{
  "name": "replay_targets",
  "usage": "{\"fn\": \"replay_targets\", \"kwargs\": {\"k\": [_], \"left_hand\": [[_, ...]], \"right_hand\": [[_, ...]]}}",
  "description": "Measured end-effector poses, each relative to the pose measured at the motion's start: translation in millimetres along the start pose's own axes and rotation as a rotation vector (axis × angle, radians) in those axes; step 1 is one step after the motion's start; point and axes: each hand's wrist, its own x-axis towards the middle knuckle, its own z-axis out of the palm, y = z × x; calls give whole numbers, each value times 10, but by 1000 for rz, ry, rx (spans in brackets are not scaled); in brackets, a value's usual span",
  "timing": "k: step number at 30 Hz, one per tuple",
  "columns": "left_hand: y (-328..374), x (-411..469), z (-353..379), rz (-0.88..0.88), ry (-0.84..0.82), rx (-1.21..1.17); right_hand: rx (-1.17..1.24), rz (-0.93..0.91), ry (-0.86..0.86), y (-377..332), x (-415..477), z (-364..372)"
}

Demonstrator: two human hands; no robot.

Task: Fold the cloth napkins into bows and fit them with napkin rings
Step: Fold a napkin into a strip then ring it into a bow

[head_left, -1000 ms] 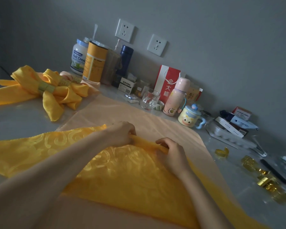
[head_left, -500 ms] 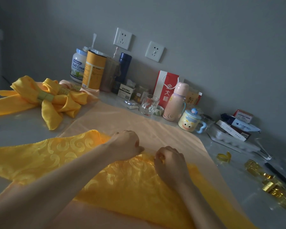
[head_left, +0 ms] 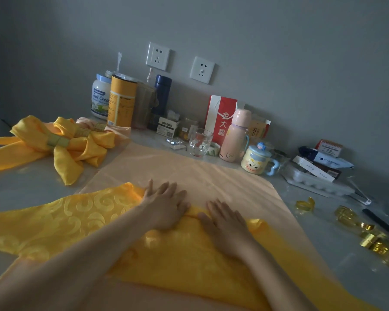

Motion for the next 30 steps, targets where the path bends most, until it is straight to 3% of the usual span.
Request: {"fn": "replay_targets", "kwargs": {"k": [6, 12, 18, 22, 26, 30], "left_hand": [[-39, 27, -23, 16, -43, -118], [-240, -15, -101, 111, -2, -446], [-269, -124, -207, 94, 130, -303], [-190, -185, -241, 65, 164, -265], [-36, -265, -332, -1, 130, -323], [75, -299, -257, 17, 180, -82]], "right_hand": [[21, 114, 32, 382, -197, -2], [154, 52, 353, 478, -214, -45], [165, -15, 497, 358, -308, -139], [73, -29, 492, 281, -401, -209], [-13, -38, 350, 202, -525, -255], [-46, 11, 300, 126, -576, -289]]}}
